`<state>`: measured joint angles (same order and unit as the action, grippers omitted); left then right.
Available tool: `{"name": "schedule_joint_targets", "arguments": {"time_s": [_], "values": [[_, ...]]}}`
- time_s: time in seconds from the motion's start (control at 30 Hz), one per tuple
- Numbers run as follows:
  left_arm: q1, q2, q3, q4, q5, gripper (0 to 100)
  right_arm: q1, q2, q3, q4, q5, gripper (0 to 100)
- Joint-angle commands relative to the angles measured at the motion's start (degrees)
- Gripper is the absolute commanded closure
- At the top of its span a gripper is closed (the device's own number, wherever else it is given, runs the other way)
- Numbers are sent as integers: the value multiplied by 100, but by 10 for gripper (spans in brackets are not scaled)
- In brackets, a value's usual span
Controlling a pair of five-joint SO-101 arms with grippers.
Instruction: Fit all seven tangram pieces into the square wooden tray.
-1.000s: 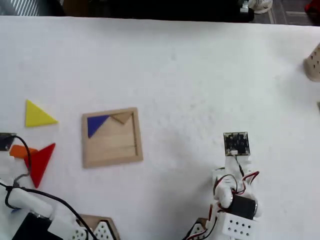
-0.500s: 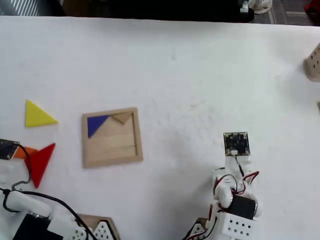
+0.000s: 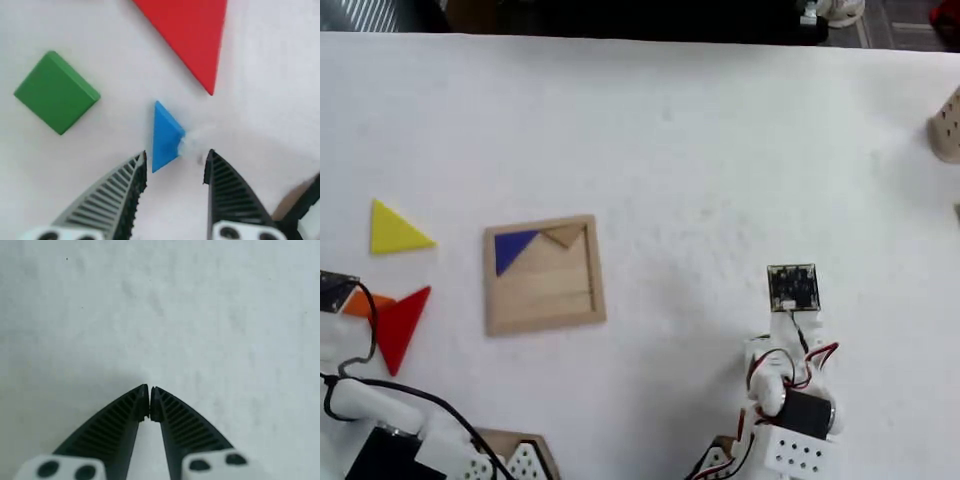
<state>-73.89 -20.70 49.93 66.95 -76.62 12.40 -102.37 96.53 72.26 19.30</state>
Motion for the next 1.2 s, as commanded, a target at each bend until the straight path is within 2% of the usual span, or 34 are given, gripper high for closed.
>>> {"name": "schedule_joint_targets", "arguments": {"time_s": [0.0, 0.27, 0.57, 0.73, 0.9, 0.97, 1.1, 1.17], "values": [[75, -4, 35, -396, -18, 790, 31, -66, 35, 31, 53, 981], [110, -4, 598, -1178, -53, 789, 31, -66, 35, 31, 53, 981], [92, 13, 791, -1248, -53, 789, 31, -66, 35, 31, 53, 981], [101, 4, 1116, -1723, -53, 789, 31, -66, 35, 31, 53, 981], [75, -4, 1160, -1749, -18, 794, 31, -66, 35, 31, 53, 981], [75, -4, 1169, -1749, -18, 817, 31, -66, 35, 31, 53, 981], [75, -4, 1213, -1705, -44, 926, 31, -66, 35, 31, 53, 981], [75, -4, 1310, -1723, -53, 932, 31, -66, 35, 31, 53, 981]]}}
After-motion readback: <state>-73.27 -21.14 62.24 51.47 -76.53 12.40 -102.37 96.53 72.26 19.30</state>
